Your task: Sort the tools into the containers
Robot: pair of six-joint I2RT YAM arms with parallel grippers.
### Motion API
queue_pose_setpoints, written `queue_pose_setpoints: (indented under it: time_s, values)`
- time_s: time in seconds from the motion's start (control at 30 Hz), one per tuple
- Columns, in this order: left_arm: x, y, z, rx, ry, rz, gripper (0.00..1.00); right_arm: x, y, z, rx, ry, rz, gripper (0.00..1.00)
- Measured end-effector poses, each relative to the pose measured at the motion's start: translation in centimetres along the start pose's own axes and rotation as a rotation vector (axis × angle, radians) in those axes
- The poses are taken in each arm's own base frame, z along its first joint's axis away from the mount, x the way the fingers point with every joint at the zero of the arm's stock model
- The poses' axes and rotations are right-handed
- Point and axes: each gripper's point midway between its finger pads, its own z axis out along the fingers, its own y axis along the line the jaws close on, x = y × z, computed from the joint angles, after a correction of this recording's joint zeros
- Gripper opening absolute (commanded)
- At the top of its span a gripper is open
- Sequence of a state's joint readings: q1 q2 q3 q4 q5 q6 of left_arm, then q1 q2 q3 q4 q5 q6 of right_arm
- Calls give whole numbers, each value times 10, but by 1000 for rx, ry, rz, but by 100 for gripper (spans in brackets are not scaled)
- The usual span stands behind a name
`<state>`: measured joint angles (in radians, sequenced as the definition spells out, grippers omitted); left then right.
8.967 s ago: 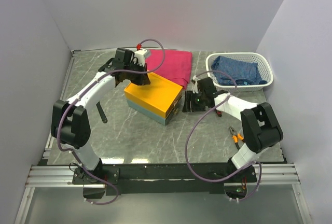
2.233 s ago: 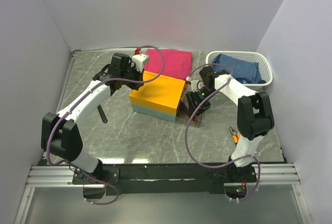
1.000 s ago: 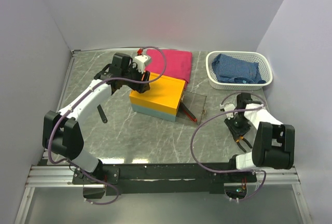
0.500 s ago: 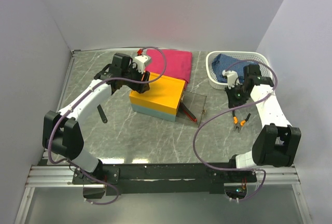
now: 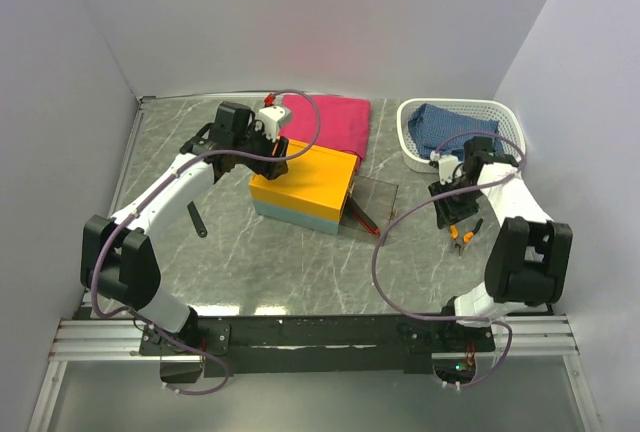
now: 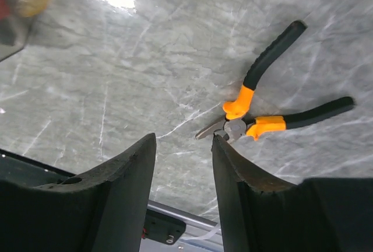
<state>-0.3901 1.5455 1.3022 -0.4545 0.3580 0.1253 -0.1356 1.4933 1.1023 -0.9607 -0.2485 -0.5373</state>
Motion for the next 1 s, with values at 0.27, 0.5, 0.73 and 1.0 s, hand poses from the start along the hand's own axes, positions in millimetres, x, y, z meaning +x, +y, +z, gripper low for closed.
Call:
queue_pose_setpoints:
  time_s: [0.27,0.5,0.73,1.0]
  values:
    - [0,2,0,-7,1,12,58,12,-15,41,20,115,91,50]
    - [0,2,0,-8,2,12,58,16,-25,55,53,141,117,49]
    - [1,2,0,-7,3,12,58,14,-38,54,94,122,130,49]
    - [2,2,1,-6,6,10,58,14,-55,54,159,116,144,23]
